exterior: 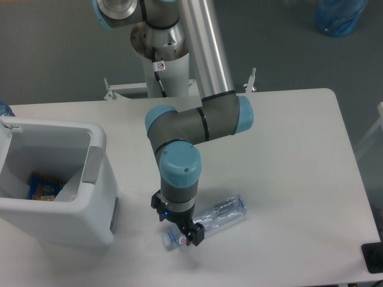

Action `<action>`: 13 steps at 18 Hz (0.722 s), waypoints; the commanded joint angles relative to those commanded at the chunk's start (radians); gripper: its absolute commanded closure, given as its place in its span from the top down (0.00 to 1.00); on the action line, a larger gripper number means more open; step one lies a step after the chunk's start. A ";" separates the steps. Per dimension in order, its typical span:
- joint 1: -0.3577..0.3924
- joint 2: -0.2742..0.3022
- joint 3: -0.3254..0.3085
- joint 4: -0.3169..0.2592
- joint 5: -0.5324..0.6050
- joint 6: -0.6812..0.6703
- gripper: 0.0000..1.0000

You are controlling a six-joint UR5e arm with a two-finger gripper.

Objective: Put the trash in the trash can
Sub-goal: 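Lower the gripper and close it around the bottle's cap end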

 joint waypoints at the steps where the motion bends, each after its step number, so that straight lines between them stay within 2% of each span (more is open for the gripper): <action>1: -0.003 -0.006 0.003 0.000 0.009 0.000 1.00; 12: -0.014 -0.035 0.006 0.002 0.043 -0.003 1.00; 13: -0.014 -0.037 0.008 0.002 0.043 -0.003 0.95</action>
